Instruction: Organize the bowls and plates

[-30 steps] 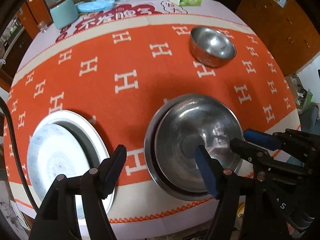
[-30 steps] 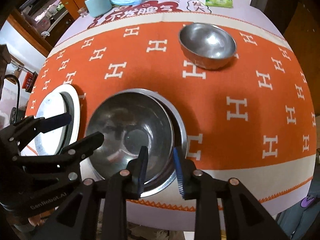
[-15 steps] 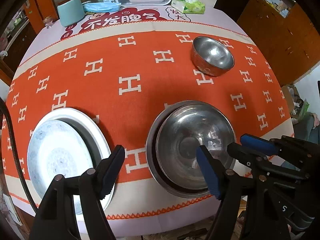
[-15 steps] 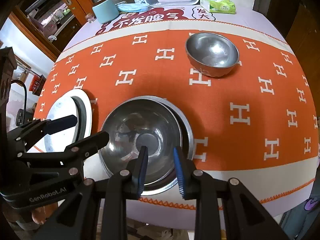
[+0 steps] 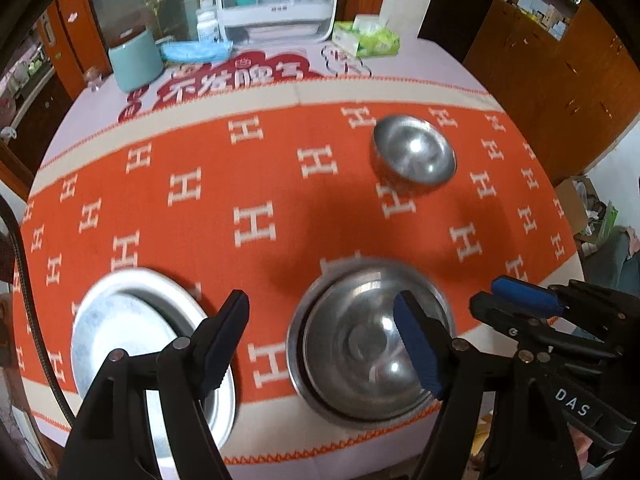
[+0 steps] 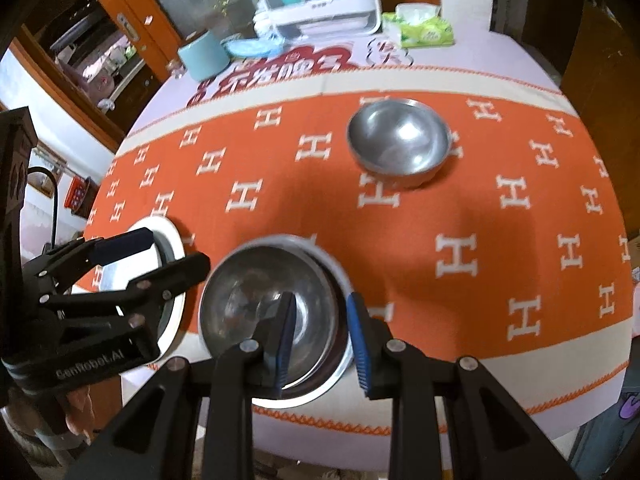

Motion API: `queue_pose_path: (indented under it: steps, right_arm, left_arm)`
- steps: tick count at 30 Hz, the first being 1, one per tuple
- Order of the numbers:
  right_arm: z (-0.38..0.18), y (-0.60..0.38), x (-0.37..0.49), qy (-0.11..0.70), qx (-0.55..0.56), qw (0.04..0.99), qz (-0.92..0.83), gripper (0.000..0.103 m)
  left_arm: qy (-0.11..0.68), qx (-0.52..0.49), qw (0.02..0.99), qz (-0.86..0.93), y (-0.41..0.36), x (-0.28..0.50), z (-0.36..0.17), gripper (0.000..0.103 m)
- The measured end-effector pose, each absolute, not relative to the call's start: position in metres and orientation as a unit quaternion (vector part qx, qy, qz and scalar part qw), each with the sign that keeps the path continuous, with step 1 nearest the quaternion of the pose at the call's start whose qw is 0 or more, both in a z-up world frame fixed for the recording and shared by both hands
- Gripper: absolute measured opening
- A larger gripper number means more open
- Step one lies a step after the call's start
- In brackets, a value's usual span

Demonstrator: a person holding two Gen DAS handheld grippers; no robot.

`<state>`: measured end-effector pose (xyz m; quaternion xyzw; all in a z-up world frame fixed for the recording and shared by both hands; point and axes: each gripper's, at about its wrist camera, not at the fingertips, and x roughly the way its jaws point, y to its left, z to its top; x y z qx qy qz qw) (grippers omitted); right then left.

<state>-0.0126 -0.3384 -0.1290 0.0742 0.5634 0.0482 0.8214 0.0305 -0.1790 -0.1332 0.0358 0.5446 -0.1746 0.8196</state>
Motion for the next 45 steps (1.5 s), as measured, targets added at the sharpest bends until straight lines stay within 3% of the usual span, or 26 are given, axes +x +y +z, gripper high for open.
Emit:
queue_pose_path:
  steps: [17, 38, 42, 45]
  right_arm:
    - [-0.114, -0.417, 0.041, 0.510, 0.137, 0.849, -0.031, 0.026]
    - [-0.171, -0.456, 0.117, 0.547, 0.229, 0.803, -0.061, 0.026]
    - [-0.184, -0.458, 0.124, 0.563, 0.229, 0.791, -0.063, 0.026]
    - [-0.191, -0.460, 0.127, 0.572, 0.232, 0.784, -0.063, 0.019]
  left_arm:
    - [0.499, 0.054, 0.844, -0.188, -0.225, 0.117, -0.113, 0.074]
    - [0.577, 0.031, 0.782, -0.234, -0.278, 0.197, -0.198, 0.074]
    - [0.589, 0.023, 0.771, -0.240, -0.284, 0.207, -0.206, 0.067]
    - [0.602, 0.017, 0.759, -0.248, -0.289, 0.213, -0.212, 0.049]
